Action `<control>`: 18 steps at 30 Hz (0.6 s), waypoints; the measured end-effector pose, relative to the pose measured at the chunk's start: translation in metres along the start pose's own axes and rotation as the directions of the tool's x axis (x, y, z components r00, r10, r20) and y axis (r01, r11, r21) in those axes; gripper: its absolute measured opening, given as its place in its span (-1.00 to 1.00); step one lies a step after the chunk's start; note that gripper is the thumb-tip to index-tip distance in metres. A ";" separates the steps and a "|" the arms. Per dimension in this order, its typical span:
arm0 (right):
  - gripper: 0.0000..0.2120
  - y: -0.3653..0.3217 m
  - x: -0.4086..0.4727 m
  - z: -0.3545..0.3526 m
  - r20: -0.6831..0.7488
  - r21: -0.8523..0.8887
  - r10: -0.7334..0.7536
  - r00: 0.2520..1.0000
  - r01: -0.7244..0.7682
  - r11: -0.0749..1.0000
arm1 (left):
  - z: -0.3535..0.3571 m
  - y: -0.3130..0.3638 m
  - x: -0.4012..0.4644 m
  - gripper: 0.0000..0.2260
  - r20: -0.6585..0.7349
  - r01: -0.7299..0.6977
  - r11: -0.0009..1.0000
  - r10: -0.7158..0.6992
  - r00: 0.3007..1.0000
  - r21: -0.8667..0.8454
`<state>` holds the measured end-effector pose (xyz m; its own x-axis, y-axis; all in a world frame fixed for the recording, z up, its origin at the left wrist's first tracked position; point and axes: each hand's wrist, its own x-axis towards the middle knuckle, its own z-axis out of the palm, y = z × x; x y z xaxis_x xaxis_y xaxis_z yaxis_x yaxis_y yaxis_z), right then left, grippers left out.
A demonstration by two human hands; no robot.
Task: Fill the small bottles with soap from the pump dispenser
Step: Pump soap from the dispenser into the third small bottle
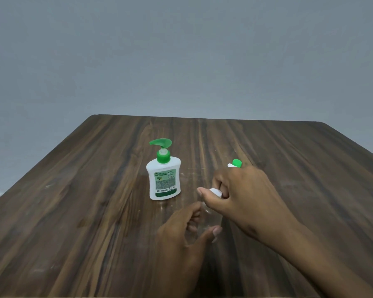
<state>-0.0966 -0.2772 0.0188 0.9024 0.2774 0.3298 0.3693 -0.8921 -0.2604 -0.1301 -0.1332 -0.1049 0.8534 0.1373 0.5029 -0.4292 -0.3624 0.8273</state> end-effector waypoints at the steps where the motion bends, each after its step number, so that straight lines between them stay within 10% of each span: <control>1: -0.61 0.001 0.000 -0.002 0.027 0.009 -0.024 0.999 0.024 1.000 | -0.004 0.000 0.001 -0.62 0.036 0.004 1.000 -0.004 0.999 -0.005; 6: -0.96 0.010 0.003 -0.017 0.214 0.130 -0.236 0.948 0.211 0.969 | -0.024 -0.008 0.011 -0.62 0.194 -0.002 1.000 0.003 0.981 -0.004; 18: -0.77 0.013 0.000 -0.019 0.271 0.223 -0.314 0.910 0.258 0.940 | -0.039 -0.017 0.012 -0.64 0.277 0.030 0.999 -0.024 0.960 -0.018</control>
<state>-0.0962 -0.2952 0.0323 0.7651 0.6293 0.1363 0.6298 -0.6873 -0.3620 -0.1237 -0.0890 -0.1030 0.9120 -0.1152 0.3937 -0.4085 -0.3418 0.8464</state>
